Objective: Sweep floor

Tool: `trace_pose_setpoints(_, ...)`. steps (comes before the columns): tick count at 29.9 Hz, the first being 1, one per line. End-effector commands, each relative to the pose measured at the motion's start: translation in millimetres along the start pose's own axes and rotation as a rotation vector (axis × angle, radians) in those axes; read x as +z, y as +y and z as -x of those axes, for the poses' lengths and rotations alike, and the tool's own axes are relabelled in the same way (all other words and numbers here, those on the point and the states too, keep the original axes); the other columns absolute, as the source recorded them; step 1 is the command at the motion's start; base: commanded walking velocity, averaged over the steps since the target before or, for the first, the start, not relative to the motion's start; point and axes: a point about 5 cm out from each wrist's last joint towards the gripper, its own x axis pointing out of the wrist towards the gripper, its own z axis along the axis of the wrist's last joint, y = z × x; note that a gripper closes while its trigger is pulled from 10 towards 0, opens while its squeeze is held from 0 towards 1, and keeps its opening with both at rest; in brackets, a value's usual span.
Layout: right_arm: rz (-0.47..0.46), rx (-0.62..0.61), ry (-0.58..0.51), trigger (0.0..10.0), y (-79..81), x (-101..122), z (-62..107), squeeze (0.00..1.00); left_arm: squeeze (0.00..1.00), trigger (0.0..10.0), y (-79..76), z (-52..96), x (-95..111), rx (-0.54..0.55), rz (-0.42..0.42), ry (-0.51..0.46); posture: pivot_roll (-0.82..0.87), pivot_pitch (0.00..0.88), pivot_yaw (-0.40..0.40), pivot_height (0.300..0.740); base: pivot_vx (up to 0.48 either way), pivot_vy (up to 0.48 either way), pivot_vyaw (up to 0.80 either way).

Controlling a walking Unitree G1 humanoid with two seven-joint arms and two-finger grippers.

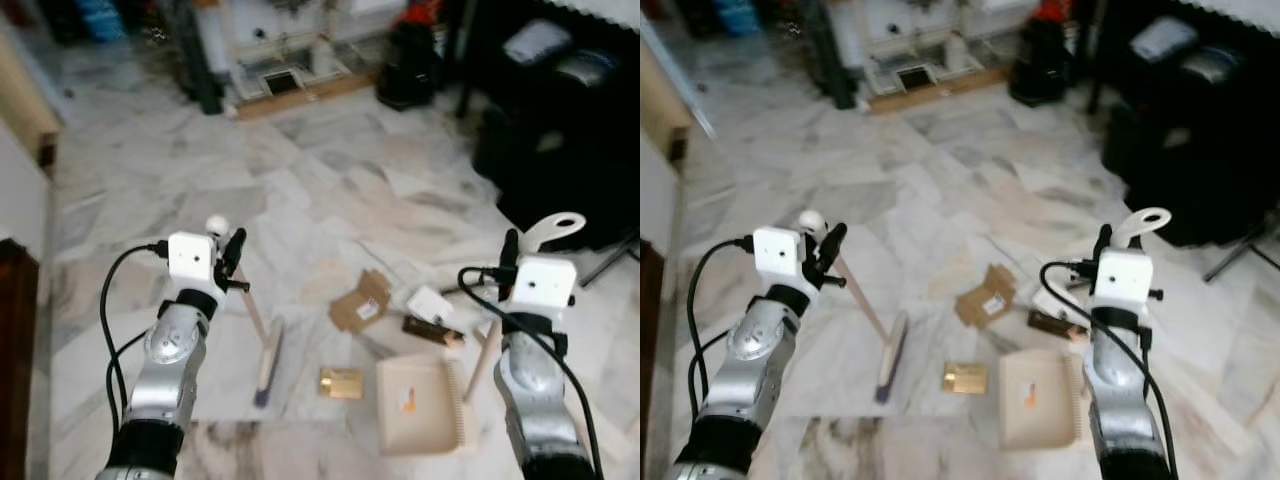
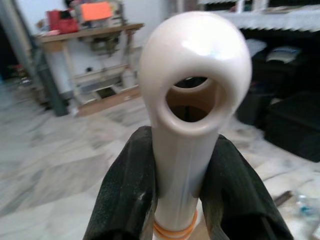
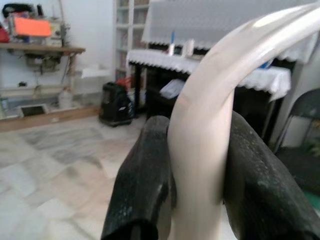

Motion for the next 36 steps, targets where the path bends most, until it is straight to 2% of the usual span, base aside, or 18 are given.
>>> trace_pose_setpoints(1, 0.006, 0.02, -0.05, 10.0, 4.6, 9.7, -2.8, 0.0, 0.0, 10.0, 3.0, -2.6, 6.5, 0.005, -0.006, -0.026, -0.02, 0.068, 0.082, 0.74, 0.0, 0.0, -0.63)
trace_pose_setpoints(6, 0.001, 0.042, -0.048, 10.0, 10.9, 8.8, 0.8, 0.0, 0.0, 10.0, 2.1, -1.8, 6.2, 0.008, -0.004, -0.027, -0.02, 0.067, 0.08, 0.74, 0.0, 0.0, 0.0)
trace_pose_setpoints(20, -0.009, 0.06, -0.059, 10.0, 13.8, 10.4, 0.8, 0.0, 0.0, 10.0, 3.5, -1.1, 4.5, 0.023, 0.006, -0.016, -0.01, 0.059, 0.07, 0.74, 0.0, 0.0, 0.0)
trace_pose_setpoints(36, -0.012, 0.064, -0.054, 10.0, 12.8, 10.2, 0.3, 0.0, 0.0, 10.0, 2.4, -0.6, 4.5, 0.021, 0.011, -0.017, -0.02, 0.062, 0.066, 0.74, 0.3, 0.0, 0.0)
